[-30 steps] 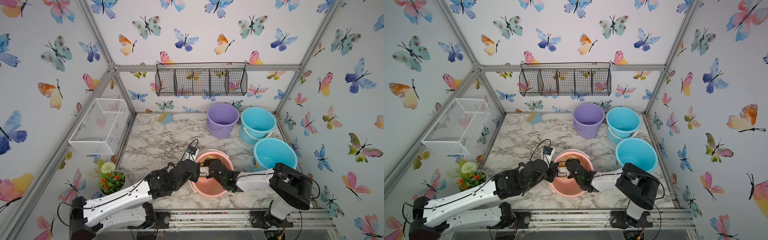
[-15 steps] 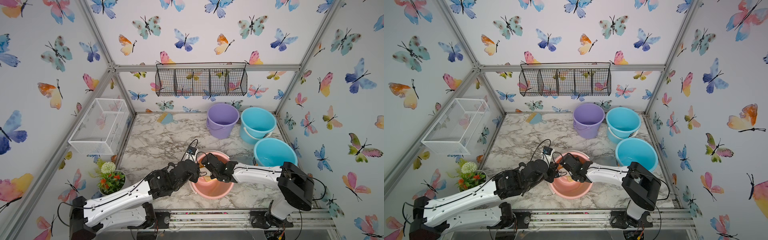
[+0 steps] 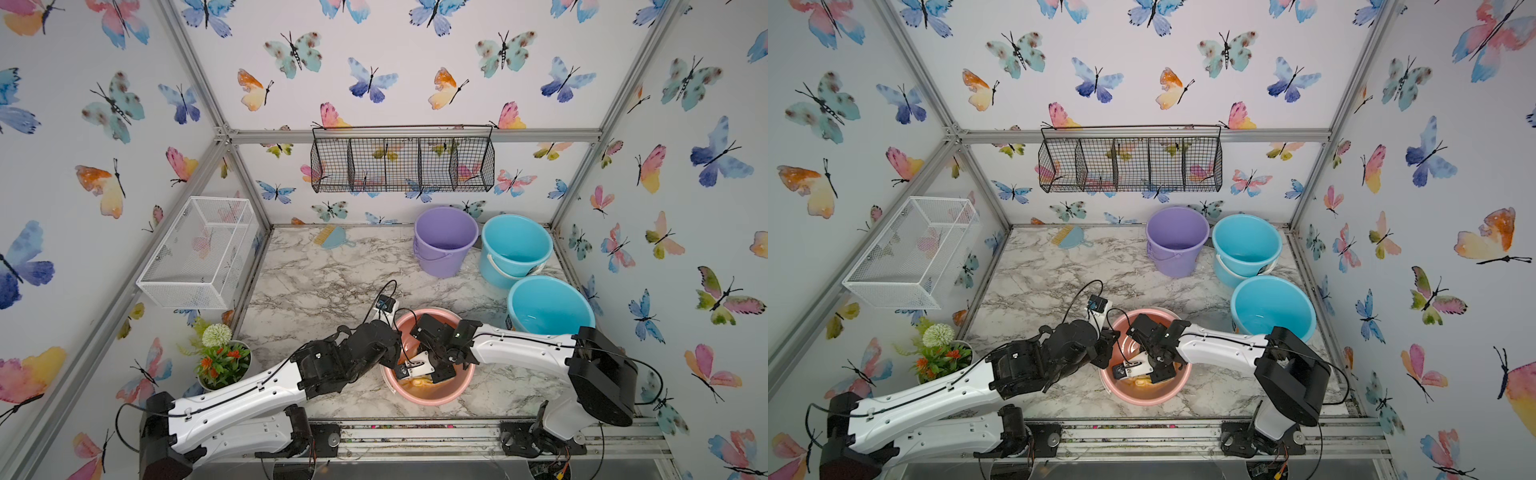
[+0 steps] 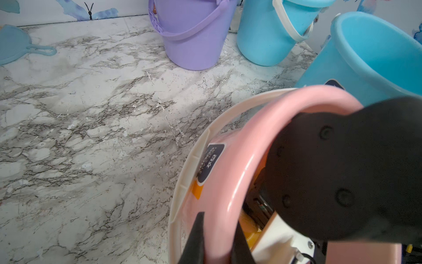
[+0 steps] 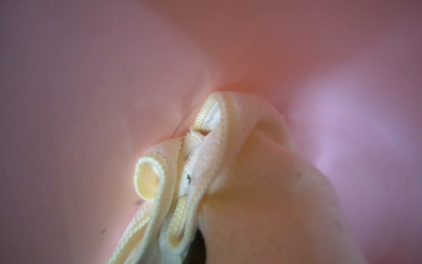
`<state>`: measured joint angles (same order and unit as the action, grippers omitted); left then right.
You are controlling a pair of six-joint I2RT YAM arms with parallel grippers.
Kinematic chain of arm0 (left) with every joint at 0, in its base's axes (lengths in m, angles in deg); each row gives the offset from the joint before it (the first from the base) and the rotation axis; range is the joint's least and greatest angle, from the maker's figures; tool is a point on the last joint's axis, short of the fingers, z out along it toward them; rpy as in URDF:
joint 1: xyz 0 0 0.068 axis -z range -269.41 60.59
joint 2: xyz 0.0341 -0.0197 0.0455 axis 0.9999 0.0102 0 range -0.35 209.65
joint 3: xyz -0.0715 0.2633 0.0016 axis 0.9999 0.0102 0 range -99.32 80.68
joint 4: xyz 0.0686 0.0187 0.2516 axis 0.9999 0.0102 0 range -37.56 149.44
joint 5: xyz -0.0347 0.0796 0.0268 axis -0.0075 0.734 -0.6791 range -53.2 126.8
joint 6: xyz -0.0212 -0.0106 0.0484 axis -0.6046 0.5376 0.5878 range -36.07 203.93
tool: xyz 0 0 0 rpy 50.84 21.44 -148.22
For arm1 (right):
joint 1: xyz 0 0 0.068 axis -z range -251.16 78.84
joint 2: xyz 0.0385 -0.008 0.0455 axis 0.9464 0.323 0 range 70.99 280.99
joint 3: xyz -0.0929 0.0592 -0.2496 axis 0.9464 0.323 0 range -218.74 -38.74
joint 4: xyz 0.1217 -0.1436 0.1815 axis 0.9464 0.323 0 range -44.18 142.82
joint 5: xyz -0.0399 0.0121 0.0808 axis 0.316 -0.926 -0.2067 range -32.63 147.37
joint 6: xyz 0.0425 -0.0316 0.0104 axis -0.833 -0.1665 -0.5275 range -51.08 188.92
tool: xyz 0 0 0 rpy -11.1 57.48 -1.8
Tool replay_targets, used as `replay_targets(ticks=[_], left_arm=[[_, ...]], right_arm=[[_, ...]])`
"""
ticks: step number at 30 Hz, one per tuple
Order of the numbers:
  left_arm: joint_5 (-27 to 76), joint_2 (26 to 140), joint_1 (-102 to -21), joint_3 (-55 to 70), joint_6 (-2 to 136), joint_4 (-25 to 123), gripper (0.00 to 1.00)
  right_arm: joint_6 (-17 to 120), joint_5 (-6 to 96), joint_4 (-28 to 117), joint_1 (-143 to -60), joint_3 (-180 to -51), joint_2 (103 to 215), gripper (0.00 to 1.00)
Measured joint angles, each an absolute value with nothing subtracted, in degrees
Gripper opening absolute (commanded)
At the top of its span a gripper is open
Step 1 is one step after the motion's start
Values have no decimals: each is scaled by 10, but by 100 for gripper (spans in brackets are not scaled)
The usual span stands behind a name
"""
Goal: Wipe the inside of the bucket with a cloth
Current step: Wipe the dirt from the inside of the bucket.
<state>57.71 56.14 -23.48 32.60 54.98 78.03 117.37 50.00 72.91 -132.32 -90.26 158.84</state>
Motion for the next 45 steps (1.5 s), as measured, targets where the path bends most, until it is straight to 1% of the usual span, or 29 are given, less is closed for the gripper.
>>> replay_targets(ticks=[5, 10, 17, 23, 29, 33, 38, 45], left_arm=[[572, 561, -233, 333, 549, 769, 0], [570, 560, -233, 334, 548, 767, 0], [570, 559, -233, 338, 543, 763, 0], [570, 559, -233, 338, 542, 760, 0], [576, 559, -234, 338, 538, 746, 0], [581, 559, -234, 338, 536, 742, 0], [581, 560, -235, 338, 537, 742, 0], [570, 563, -234, 338, 538, 748, 0]], right_arm=[[1128, 471, 588, -1322, -818, 1516, 2], [1085, 488, 498, -1322, -781, 1465, 2], [1069, 544, 461, -1322, -782, 1364, 2], [1109, 607, 478, -1322, -807, 1299, 2], [1197, 668, 531, -1324, -861, 1301, 2], [1265, 696, 556, -1327, -872, 1316, 2], [1331, 723, 570, -1327, -869, 1349, 2], [1380, 751, 534, -1327, -822, 1428, 2]])
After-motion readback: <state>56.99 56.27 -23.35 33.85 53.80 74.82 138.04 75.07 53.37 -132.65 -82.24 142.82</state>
